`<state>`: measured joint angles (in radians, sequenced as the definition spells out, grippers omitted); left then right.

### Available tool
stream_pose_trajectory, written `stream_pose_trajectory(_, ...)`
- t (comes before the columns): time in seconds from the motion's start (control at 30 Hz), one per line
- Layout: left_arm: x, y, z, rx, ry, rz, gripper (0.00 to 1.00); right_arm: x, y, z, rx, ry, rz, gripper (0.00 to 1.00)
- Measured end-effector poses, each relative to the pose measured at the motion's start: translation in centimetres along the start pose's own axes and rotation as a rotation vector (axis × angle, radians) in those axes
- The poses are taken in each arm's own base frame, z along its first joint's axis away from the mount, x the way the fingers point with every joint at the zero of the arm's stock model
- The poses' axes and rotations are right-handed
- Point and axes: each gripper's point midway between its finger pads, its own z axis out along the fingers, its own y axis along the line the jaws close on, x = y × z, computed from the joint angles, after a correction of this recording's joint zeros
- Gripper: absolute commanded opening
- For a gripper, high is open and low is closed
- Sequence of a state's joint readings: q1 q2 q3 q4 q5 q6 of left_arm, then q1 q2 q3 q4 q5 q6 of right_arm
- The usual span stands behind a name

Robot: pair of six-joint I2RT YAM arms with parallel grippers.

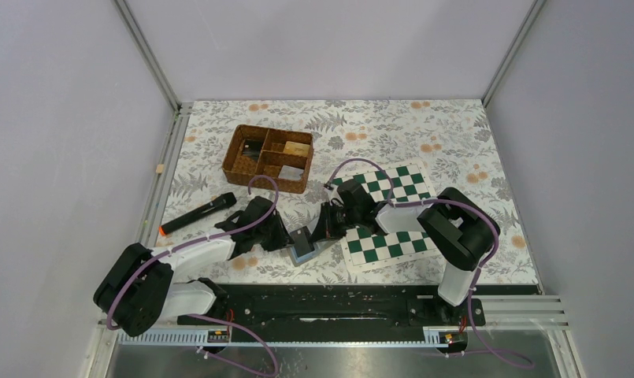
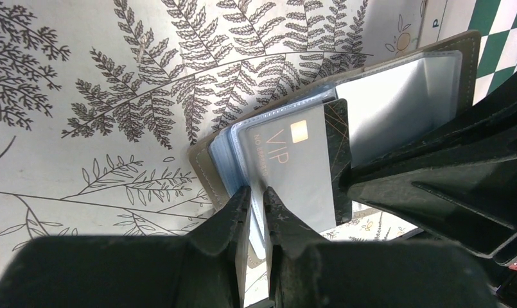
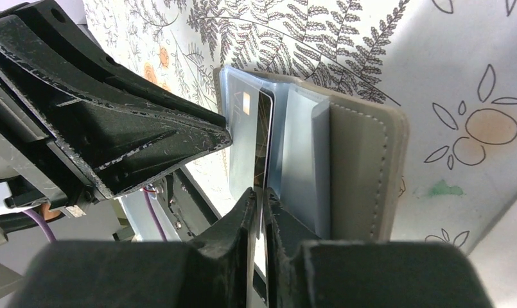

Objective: Take the credit cards out of the card holder
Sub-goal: Remove the credit card from the card holder.

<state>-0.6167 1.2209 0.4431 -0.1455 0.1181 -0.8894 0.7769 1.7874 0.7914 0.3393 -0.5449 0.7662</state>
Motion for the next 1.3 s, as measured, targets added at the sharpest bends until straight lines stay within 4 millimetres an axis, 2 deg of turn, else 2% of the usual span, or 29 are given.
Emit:
stream_pose_trajectory(0.1,-0.01,0.01,0.03,-0.002,0.002,0.001,0.13,0.03,0.06,0.02,-0.009,0.003,0.007,0.26)
stream_pose_trajectory(0.4,-0.05,0.00,0.02,-0.004,0.002,0.002,0.13,0.32,-0.10,0.38,-0.023,0.023,0.028,0.34)
stream_pose_trajectory(0.47,-0.06,-0.01,0.03,-0.004,0.002,0.002,0.13,0.30,-0.08,0.37,-0.021,0.025,0.028,0.34)
stream_pose_trajectory(0.6,-0.07,-0.02,0.03,-0.004,0.001,0.001,0.13,0.28,-0.24,0.31,-0.007,0.024,0.024,0.22)
stream_pose_trajectory(0.67,-0.07,-0.02,0.03,-0.003,0.001,0.001,0.13,0.27,-0.39,0.27,0.003,0.022,0.025,0.20)
stream_pose_trajectory(0.87,-0.07,-0.01,0.08,0.001,-0.001,0.001,0.10,0.21,-0.12,0.35,-0.011,0.022,0.039,0.28)
stream_pose_trajectory(1.3,-0.09,-0.10,0.16,0.040,-0.018,-0.016,0.06,0.23,-0.22,0.66,-0.017,0.026,0.073,0.25)
